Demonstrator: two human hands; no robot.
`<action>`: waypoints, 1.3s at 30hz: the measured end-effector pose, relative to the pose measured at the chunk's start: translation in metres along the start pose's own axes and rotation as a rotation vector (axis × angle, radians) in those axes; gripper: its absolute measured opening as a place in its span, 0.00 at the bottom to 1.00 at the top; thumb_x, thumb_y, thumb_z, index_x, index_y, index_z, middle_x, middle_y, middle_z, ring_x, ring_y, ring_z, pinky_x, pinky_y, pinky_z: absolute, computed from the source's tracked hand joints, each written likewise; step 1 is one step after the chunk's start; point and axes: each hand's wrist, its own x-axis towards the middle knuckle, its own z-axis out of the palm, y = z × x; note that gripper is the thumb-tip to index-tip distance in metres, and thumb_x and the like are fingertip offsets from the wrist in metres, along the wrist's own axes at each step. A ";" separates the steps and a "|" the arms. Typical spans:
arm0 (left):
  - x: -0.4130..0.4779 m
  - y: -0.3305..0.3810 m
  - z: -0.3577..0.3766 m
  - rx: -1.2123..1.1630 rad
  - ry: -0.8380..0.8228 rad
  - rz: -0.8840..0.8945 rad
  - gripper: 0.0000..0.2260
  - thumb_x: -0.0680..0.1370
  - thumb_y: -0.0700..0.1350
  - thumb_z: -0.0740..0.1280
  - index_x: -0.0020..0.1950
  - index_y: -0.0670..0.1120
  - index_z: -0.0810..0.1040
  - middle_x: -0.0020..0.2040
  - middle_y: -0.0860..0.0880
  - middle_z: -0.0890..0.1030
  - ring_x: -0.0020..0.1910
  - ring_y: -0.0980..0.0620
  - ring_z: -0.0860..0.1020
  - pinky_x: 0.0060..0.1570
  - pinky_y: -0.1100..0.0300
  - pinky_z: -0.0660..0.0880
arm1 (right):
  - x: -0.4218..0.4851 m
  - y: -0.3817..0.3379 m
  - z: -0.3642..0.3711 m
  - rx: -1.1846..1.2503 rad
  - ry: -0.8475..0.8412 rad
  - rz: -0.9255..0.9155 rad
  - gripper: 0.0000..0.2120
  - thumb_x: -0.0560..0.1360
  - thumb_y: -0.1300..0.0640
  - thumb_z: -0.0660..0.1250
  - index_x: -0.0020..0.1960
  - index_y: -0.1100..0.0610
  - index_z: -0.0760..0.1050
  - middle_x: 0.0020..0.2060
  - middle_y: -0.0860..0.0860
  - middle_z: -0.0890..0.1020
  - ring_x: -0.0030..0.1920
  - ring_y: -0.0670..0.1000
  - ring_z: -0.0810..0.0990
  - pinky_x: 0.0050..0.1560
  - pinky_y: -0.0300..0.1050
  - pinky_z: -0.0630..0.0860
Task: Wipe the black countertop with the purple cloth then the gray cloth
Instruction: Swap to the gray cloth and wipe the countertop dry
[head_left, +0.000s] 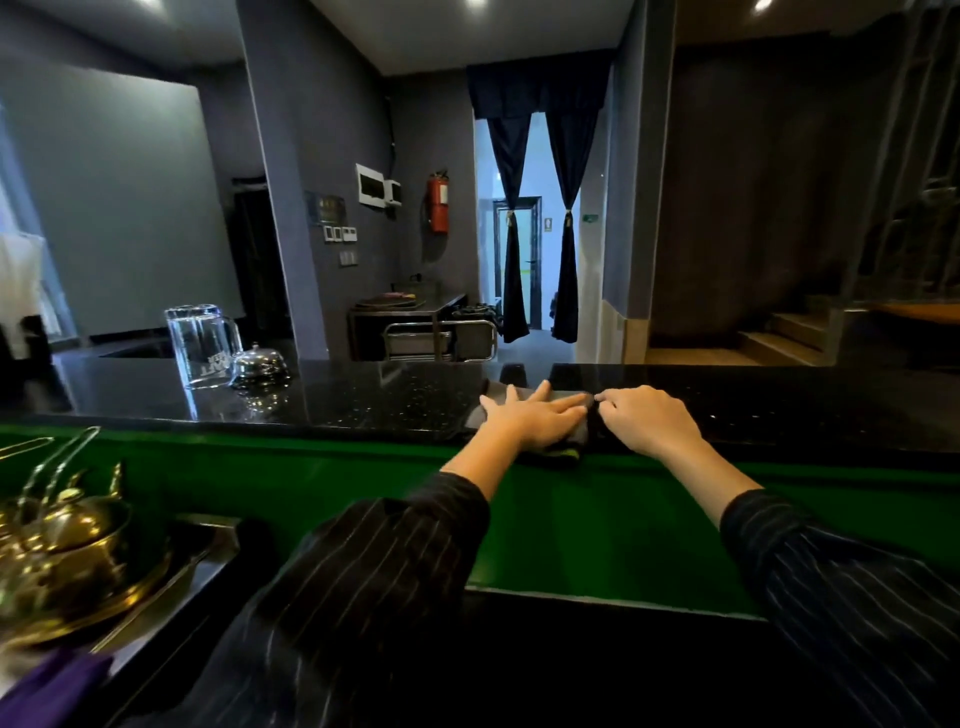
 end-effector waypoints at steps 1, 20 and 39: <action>-0.008 -0.012 -0.001 -0.012 0.005 -0.005 0.22 0.78 0.67 0.42 0.72 0.72 0.50 0.79 0.54 0.46 0.77 0.37 0.43 0.66 0.26 0.38 | 0.000 0.000 -0.001 0.010 -0.011 0.008 0.21 0.80 0.50 0.50 0.69 0.45 0.72 0.65 0.55 0.77 0.62 0.61 0.75 0.57 0.53 0.71; -0.003 -0.206 -0.022 -0.076 -0.017 -0.067 0.27 0.72 0.73 0.39 0.71 0.74 0.46 0.79 0.54 0.45 0.77 0.38 0.42 0.65 0.25 0.39 | -0.007 -0.177 0.069 -0.120 0.266 -0.220 0.21 0.81 0.46 0.46 0.61 0.50 0.74 0.56 0.49 0.80 0.55 0.55 0.77 0.49 0.52 0.74; -0.040 -0.333 -0.023 -0.047 0.020 -0.130 0.28 0.70 0.75 0.37 0.70 0.74 0.47 0.79 0.54 0.46 0.77 0.38 0.43 0.68 0.28 0.39 | 0.019 -0.245 0.071 -0.032 0.087 0.030 0.23 0.80 0.41 0.54 0.65 0.56 0.69 0.63 0.56 0.72 0.64 0.60 0.70 0.60 0.58 0.68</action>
